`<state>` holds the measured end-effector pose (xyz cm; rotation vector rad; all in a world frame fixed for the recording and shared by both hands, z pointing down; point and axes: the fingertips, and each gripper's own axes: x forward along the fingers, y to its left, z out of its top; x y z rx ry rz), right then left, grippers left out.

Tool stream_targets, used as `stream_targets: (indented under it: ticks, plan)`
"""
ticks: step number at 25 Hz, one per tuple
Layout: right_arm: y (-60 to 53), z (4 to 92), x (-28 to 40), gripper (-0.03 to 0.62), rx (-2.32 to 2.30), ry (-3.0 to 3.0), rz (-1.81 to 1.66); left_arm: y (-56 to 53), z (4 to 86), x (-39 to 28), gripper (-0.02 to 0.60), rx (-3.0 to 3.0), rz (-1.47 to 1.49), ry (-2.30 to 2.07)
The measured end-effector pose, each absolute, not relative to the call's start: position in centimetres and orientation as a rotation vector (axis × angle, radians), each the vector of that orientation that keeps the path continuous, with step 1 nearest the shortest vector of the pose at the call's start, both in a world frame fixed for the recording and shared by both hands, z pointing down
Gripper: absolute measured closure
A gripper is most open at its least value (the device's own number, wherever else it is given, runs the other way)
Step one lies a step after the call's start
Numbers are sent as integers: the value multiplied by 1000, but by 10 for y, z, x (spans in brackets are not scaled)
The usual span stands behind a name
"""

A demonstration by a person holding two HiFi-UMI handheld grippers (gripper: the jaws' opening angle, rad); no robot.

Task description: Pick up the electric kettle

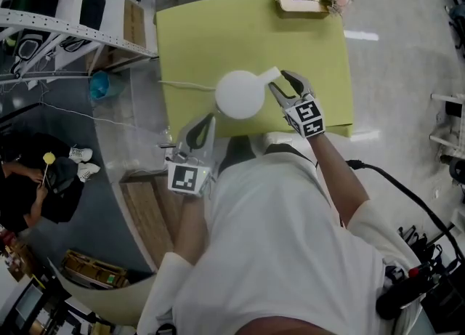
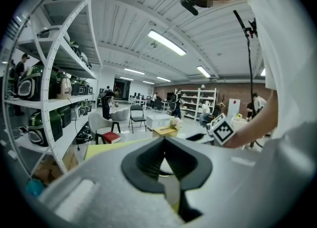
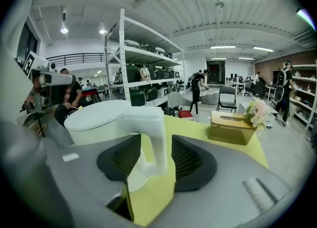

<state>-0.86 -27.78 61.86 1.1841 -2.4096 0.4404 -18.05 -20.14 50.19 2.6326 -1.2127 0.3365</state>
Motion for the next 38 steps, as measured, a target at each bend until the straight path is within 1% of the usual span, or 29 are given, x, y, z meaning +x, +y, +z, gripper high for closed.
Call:
stream_targets:
  ticks: [9,16,19,22,25,29,38]
  plan:
    - [-305,638,-23,370,1197,-2404,450,-226,504,-185,583,2626,304,-1167]
    - [-327,652,-33,372,1236,-2401,468,-238,514,-190,583,2621,329,-1124]
    - [-335,654,-38,397,1240,-2405,463,-243,515,-195,583,2614,343,-1111]
    - [-338,655,-42,480,1256,-2406,469,-249,519,-200,583,2610,355,-1097]
    - [-339,657,-41,506,1295,-2382,465,-255,523,-201,583,2616,359,-1081]
    - [-342,657,-37,522,1331,-2373,469,-261,526,-196,583,2632,352,-1047]
    - [-339,643,-39,522,1439,-2340,488,-268,524,-208,583,2642,336,-1017]
